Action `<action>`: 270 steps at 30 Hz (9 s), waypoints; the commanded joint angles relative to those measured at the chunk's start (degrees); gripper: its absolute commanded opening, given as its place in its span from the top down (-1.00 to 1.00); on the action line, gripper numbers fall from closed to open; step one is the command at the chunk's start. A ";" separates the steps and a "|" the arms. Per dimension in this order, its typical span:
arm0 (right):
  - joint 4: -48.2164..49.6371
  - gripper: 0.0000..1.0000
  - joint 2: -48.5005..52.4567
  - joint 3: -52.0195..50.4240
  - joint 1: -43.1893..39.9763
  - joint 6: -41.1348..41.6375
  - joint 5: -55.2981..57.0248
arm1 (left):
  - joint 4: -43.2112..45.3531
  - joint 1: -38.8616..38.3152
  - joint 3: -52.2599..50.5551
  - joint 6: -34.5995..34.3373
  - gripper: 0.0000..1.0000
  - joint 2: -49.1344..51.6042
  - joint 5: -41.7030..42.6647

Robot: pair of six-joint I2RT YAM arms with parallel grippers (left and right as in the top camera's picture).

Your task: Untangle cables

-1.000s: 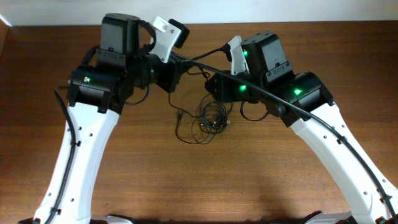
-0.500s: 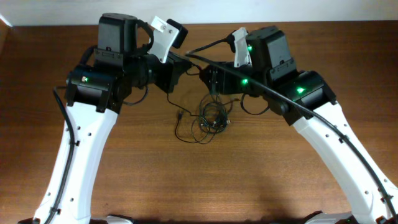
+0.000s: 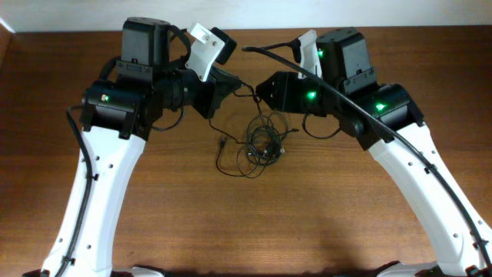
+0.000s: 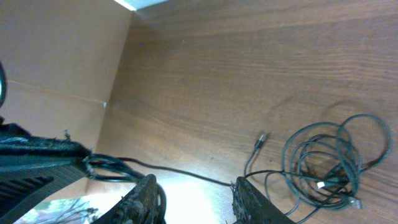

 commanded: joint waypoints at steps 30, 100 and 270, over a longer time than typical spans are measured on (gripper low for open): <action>-0.04 0.88 0.20 0.24 -0.15 6.62 -6.12 | 0.59 0.09 0.31 1.14 1.00 -0.42 -1.20; -1.25 0.92 0.20 0.22 -0.15 6.58 -5.55 | 1.90 3.10 0.31 -8.33 1.00 -0.42 -1.46; 28.11 0.92 -0.96 -10.91 -2.64 2.23 -54.05 | -10.08 12.35 0.24 9.40 -0.68 -0.02 27.91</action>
